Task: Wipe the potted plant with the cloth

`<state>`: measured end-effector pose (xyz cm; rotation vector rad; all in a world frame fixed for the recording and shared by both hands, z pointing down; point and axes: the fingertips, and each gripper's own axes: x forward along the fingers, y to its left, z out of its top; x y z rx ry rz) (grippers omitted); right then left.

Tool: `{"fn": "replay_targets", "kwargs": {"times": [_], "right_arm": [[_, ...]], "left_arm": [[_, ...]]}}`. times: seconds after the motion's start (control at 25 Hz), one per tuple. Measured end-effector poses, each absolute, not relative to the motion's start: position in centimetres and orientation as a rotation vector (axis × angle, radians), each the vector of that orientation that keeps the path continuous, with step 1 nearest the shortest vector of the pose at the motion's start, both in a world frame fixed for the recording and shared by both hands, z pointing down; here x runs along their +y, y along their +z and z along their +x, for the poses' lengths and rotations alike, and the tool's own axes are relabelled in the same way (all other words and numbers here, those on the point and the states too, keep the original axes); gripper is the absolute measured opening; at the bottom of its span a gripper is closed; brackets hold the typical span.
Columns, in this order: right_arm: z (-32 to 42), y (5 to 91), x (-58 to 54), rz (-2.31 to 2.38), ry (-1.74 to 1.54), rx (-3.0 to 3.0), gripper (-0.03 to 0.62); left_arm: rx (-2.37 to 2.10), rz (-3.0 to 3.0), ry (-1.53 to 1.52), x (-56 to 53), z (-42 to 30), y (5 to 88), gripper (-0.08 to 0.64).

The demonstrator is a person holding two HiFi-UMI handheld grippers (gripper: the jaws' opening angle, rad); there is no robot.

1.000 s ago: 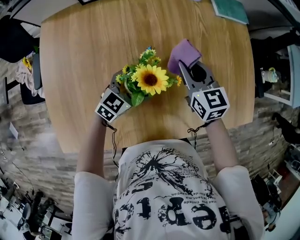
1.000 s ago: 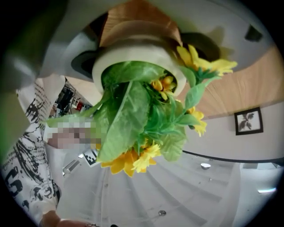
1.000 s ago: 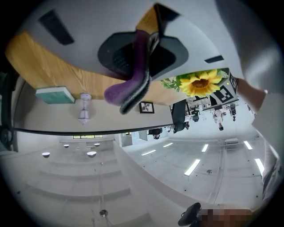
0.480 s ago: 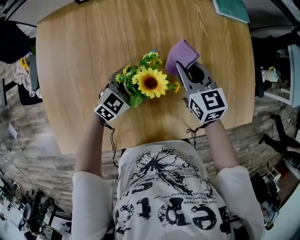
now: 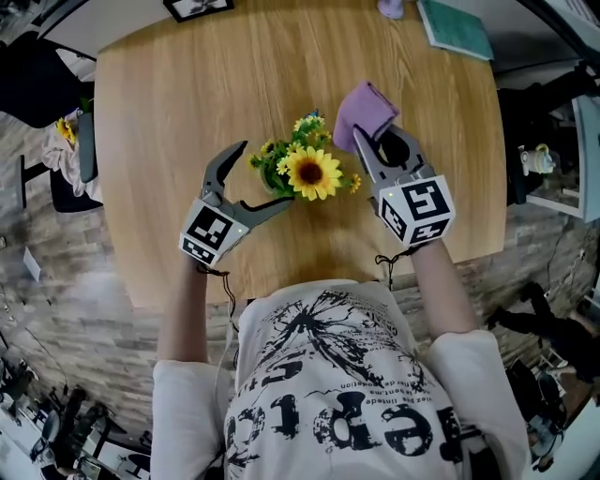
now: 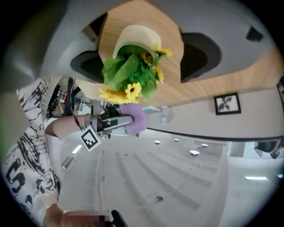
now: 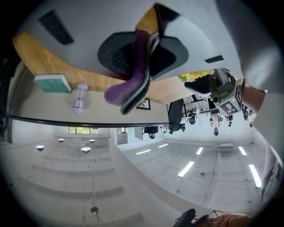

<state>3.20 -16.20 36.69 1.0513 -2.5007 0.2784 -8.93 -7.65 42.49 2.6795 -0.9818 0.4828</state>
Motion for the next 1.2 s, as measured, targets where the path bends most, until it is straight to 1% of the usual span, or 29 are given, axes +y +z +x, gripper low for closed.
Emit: {"fn": "replay_targets", "kwargs": {"times": [0.12,0.28,0.32,0.36,0.4,0.48,0.52,0.68,0.88,1.2], "right_arm": [[3.0,35.3,-15.3,1.064,0.24,-2.511,0.072],[3.2,33.5,-14.0,1.102,0.206,-2.528,0.072],[3.1,33.0,-13.6,1.109,0.198,-2.533,0.072],[3.1,32.6,-13.2,1.113,0.191,-2.538,0.072],[3.0,32.1,-12.8,1.114,0.184,-2.545,0.072],[2.8,31.3,-11.9,1.115,0.168,-2.56,0.072],[2.7,30.9,-11.4,1.117,0.16,-2.568,0.072],[1.9,29.6,-9.9,1.1,0.132,-2.593,0.072],[1.1,27.6,-8.7,1.06,0.056,-2.615,0.072],[1.0,26.6,-7.7,1.064,0.058,-2.627,0.066]], "left_arm": [[-1.156,2.672,0.398,-7.9,-10.8,38.2,0.47],[-1.39,2.646,0.234,-7.9,-12.8,32.5,0.268],[-1.458,2.636,0.198,-7.7,-13.5,31.3,0.234],[-1.528,2.622,0.169,-7.5,-14.2,30.2,0.185],[-1.594,2.607,0.149,-7.2,-14.8,29.2,0.122],[-1.691,2.58,0.134,-6.5,-15.8,27.9,0.043],[-1.721,2.568,0.135,-6.1,-16.1,27.4,0.014],[-1.768,2.523,0.16,-4.7,-17.2,26.6,0.005],[-1.688,2.499,0.229,-3.4,-17.2,26.8,0.004],[-1.811,2.441,0.246,-2.7,-18.6,25.8,0.005]]}}
